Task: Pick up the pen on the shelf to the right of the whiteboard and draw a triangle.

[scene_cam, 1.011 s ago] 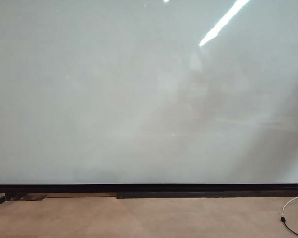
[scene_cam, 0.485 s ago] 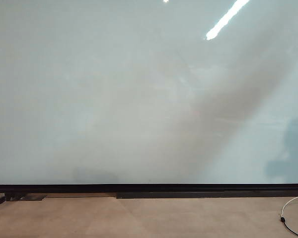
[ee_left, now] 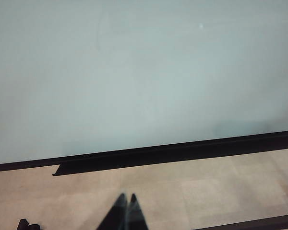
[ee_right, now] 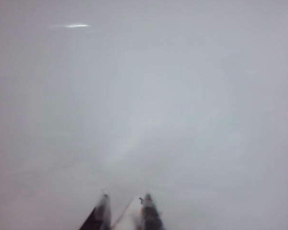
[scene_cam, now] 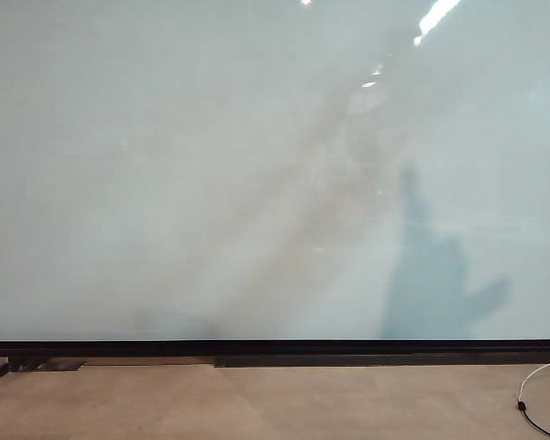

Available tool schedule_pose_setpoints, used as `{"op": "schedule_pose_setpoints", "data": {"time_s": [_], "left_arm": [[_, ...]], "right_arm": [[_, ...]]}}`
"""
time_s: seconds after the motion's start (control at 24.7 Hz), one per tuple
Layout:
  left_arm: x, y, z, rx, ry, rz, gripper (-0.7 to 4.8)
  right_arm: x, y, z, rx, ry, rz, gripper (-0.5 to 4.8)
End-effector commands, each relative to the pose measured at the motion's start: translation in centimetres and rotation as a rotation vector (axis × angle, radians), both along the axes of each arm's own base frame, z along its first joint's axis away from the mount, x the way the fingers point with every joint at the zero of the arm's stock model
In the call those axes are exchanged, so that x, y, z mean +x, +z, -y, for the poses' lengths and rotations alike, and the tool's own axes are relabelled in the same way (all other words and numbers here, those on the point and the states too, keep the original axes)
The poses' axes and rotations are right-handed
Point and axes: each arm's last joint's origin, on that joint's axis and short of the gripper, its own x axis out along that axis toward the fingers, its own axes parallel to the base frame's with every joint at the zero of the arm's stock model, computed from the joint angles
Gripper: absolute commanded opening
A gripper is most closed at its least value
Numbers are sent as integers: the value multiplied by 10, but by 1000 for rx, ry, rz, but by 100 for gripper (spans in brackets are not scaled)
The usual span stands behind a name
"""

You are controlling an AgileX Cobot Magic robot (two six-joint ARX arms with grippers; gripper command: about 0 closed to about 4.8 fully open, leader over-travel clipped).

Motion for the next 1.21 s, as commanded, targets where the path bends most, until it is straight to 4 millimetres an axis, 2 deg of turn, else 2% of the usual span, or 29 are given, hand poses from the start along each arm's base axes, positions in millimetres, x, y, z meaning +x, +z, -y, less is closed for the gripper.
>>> {"op": "schedule_pose_setpoints", "data": {"time_s": [0.04,0.16,0.2,0.28,0.44,0.73,0.89,1.21], "left_arm": [[0,2,0,1,0,10,-5],[0,2,0,1,0,10,-5],[0,2,0,1,-2,10,-5],[0,2,0,1,-4,9,-5],[0,2,0,1,-4,10,-5],[0,2,0,1,-4,10,-5],[0,2,0,1,-4,10,-5],[0,2,0,1,-4,10,-5]], "right_arm": [[3,-12,-40,-19,32,40,-3],[6,-19,-76,-99,44,75,-3],[12,-22,-92,-95,83,100,-3],[28,-30,-109,-74,103,126,-3],[54,-40,-130,-41,106,163,-3],[95,-34,-166,-73,159,190,-3],[106,-30,-174,-98,144,234,-3],[113,-22,-163,-87,72,285,-3]]}}
